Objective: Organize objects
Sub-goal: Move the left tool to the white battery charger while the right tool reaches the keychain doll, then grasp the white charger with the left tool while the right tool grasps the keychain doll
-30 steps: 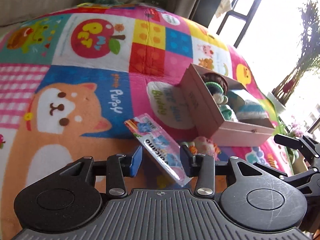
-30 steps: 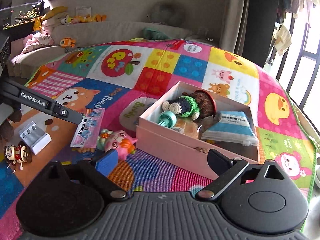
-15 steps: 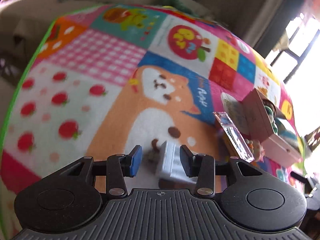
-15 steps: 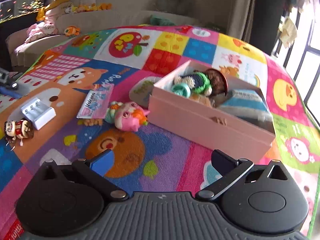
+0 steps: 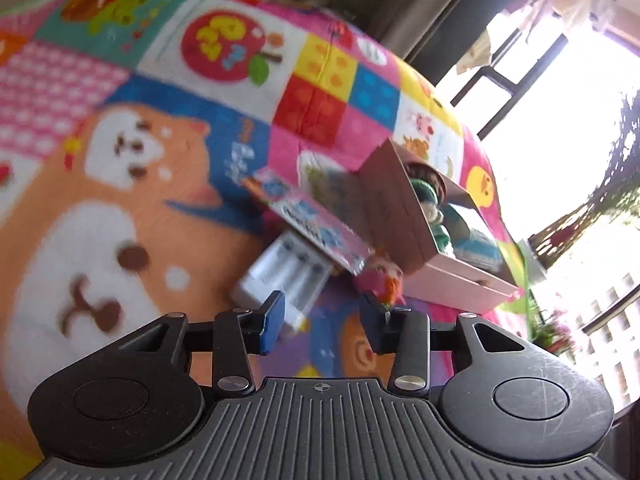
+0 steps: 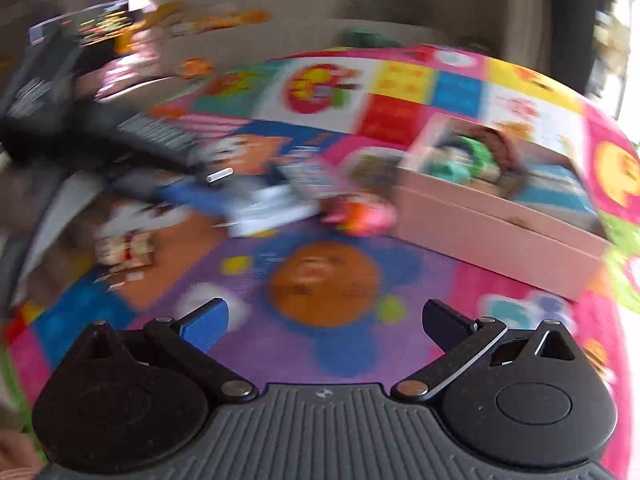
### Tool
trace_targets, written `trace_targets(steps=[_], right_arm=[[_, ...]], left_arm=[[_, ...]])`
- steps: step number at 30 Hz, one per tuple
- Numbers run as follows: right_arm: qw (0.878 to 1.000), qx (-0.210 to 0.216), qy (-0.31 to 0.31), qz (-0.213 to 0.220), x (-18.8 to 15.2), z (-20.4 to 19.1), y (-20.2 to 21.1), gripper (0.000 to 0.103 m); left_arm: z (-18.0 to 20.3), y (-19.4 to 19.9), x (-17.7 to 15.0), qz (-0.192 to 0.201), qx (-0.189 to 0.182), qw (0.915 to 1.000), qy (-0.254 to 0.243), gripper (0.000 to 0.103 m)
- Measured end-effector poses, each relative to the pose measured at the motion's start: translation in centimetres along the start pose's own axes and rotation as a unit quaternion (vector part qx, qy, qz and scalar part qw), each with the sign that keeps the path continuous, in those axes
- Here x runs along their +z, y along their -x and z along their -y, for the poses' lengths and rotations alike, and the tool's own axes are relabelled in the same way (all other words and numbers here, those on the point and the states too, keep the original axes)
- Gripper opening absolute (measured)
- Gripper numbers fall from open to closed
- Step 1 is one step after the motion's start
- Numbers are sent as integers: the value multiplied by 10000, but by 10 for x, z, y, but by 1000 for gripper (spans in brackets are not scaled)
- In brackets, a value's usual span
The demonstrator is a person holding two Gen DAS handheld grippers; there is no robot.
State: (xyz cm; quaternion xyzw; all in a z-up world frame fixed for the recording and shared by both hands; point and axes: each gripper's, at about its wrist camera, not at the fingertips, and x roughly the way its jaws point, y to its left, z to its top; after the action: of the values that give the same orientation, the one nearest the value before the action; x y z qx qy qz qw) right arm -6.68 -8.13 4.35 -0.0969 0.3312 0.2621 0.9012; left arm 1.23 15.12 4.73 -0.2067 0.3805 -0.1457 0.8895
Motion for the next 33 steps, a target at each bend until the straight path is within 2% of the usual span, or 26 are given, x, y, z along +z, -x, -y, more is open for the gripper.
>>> trace_targets(steps=[3,5,7,9,10,11,13,17,19,21,22,23,25,27,28,31,33], right_arm=[[9950,652,758,26,7,-47,-12,103],[9887,969,1145,58,11,-76,-26,103],[9837,1097,1423,91,17,-100,-42,99],[9819,1144,1506,49,24,-117,-60,94],[9825,1152,1462,-9,27,-122,-68,86],[9835,1150,1395,-94,31,-124,-76,70],[9849,1237,1186,-241,37,-121,-83,65],[9942,671,825,-142,36,-89,-64,64],[9980,361,506,-148,31,-59,-50,64],[9996,-135,220,-137,21,-25,-33,64],[9990,-406,116,-129,16,-10,-25,64],[9977,-667,-24,-139,9,5,-18,59],[9947,-949,-349,-205,-2,31,-6,53],[9899,-1245,-636,-212,-10,55,0,53],[9877,-1358,-741,-209,-16,62,1,54],[9814,-1561,-1109,-137,-28,83,1,83],[9780,-1585,-1352,-58,-36,94,-1,87]], left_arm=[[-5,16,8,56,438,9979,-474,45],[-18,29,12,109,594,9971,-472,45],[-29,40,13,244,781,9959,-397,45],[-40,50,13,350,981,9940,-327,45],[-44,51,13,374,1053,9933,-298,45],[-46,52,12,368,1084,9930,-283,45],[-47,49,9,270,1069,9934,-320,45],[-35,32,1,33,843,9951,-509,45],[-26,22,-3,-46,692,9957,-608,45],[-12,13,-8,-101,524,9948,-871,45],[-2,7,-11,-117,470,9926,-1112,45],[8,2,-15,-126,447,9889,-1412,45],[27,-9,-22,-120,465,9786,-2001,45],[40,-20,-27,-99,588,9687,-2410,46],[45,-25,-27,-76,679,9645,-2552,47],[49,-37,-22,-22,917,9579,-2721,47],[47,-45,-17,-61,1029,9564,-2734,47]])
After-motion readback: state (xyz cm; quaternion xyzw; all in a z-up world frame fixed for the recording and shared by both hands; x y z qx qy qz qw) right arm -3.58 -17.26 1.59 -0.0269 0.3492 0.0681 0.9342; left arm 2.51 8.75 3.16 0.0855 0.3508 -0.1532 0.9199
